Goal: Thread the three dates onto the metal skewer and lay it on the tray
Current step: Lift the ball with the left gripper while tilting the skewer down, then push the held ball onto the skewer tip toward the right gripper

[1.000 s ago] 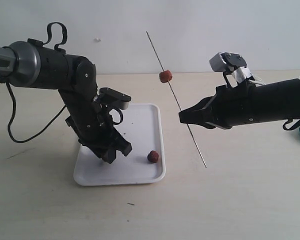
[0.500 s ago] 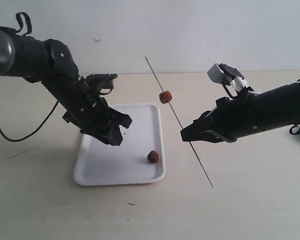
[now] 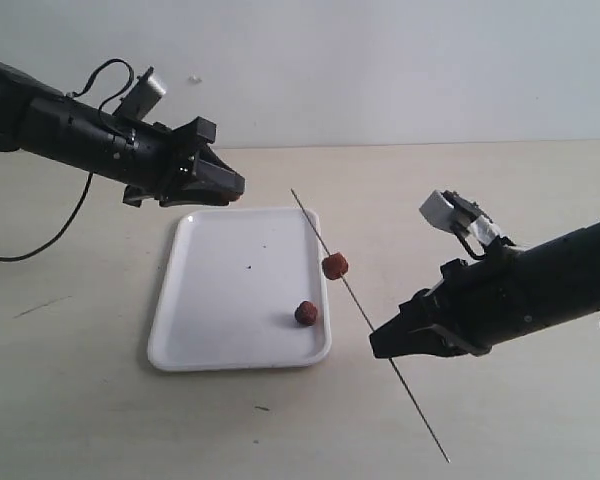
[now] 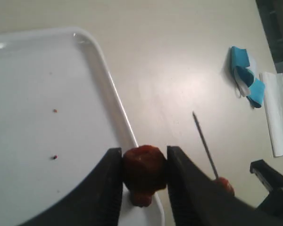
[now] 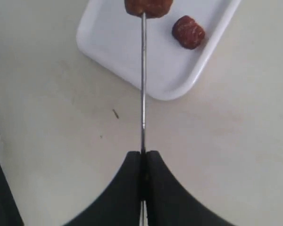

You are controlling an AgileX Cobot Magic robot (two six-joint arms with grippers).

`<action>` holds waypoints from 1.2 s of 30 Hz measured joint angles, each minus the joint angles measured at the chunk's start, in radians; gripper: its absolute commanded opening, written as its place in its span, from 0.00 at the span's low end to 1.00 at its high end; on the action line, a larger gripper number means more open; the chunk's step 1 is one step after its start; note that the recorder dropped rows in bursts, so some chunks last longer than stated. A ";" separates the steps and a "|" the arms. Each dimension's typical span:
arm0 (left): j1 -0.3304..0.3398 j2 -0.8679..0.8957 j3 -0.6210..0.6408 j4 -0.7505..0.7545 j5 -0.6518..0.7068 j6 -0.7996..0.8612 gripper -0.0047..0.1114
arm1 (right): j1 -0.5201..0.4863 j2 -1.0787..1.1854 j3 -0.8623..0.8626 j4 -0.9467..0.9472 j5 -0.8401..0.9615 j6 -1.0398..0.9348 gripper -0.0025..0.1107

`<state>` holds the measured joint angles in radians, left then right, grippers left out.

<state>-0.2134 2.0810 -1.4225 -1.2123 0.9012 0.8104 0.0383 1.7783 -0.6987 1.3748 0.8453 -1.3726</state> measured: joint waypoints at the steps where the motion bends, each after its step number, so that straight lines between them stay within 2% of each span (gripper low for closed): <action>1: 0.004 -0.001 0.000 -0.016 0.000 0.020 0.31 | 0.000 0.000 0.009 0.011 0.014 -0.010 0.02; 8: 0.004 -0.002 0.000 -0.112 0.002 0.118 0.31 | 0.000 0.000 0.054 0.099 0.118 -0.084 0.02; 16: 0.004 -0.002 0.000 -0.161 0.002 0.143 0.31 | 0.000 0.000 0.062 0.195 0.207 -0.127 0.02; 18: 0.004 -0.002 0.000 -0.169 0.002 0.144 0.31 | 0.005 0.000 0.062 0.212 0.207 -0.129 0.02; 26: 0.004 -0.002 0.000 -0.179 0.018 0.147 0.31 | 0.125 0.000 0.062 0.266 0.181 -0.139 0.02; 36: 0.004 -0.002 0.000 -0.194 0.031 0.147 0.31 | 0.135 0.000 0.062 0.297 0.128 -0.155 0.02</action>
<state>-0.2096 2.0787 -1.4225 -1.4068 0.9322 0.9577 0.1734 1.7783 -0.6369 1.6720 0.9732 -1.5271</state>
